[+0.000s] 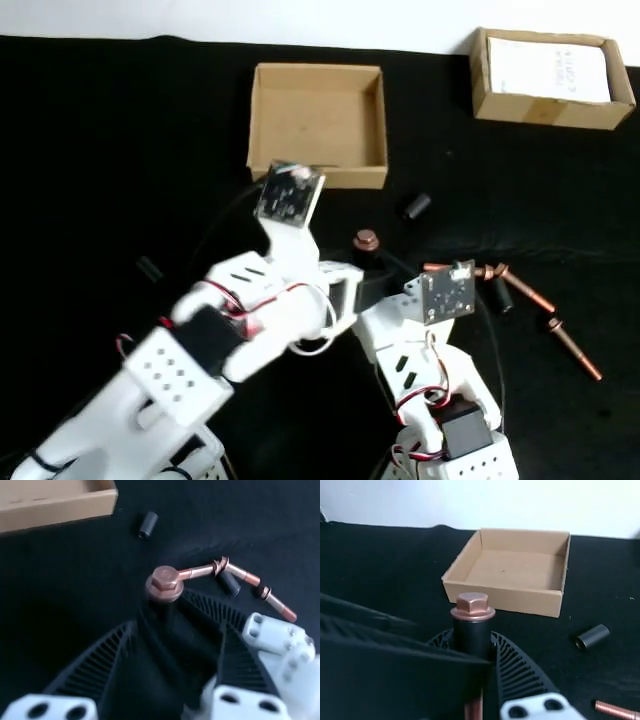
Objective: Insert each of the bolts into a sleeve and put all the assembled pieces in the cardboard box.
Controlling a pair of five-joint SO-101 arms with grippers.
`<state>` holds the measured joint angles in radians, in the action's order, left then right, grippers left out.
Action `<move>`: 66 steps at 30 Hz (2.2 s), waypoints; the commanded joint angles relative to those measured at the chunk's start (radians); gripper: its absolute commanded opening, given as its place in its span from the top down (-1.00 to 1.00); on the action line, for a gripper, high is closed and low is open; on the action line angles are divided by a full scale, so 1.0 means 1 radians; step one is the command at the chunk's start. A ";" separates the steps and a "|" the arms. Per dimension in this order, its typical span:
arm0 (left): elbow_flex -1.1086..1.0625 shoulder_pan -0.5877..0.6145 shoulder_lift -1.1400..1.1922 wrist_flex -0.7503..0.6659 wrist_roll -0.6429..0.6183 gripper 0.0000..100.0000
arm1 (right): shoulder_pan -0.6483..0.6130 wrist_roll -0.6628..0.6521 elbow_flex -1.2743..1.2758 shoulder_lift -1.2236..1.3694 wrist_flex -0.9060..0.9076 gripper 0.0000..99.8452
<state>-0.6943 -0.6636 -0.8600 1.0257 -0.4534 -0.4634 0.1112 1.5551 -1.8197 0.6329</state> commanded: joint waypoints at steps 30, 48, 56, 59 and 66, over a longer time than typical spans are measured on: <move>-0.564 0.791 -0.946 -0.130 0.101 0.98 | 0.222 -0.213 -1.181 1.376 -0.051 0.99; -1.001 1.093 -0.958 -0.255 0.021 0.98 | 0.084 -1.066 -1.936 2.312 -0.105 0.99; -1.000 1.090 -0.958 -0.261 0.014 0.98 | 0.070 -1.188 -2.055 2.523 -0.182 0.98; -1.000 1.089 -0.958 -0.261 0.014 0.98 | 0.044 -1.057 -2.075 2.520 -0.054 0.82; -1.000 1.087 -0.958 -0.259 0.014 0.98 | 0.008 -0.740 -2.203 2.497 0.226 0.56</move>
<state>-1.6794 0.4181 -1.8082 0.7833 -0.4335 -0.4450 -0.7066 -0.5700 0.7227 0.7956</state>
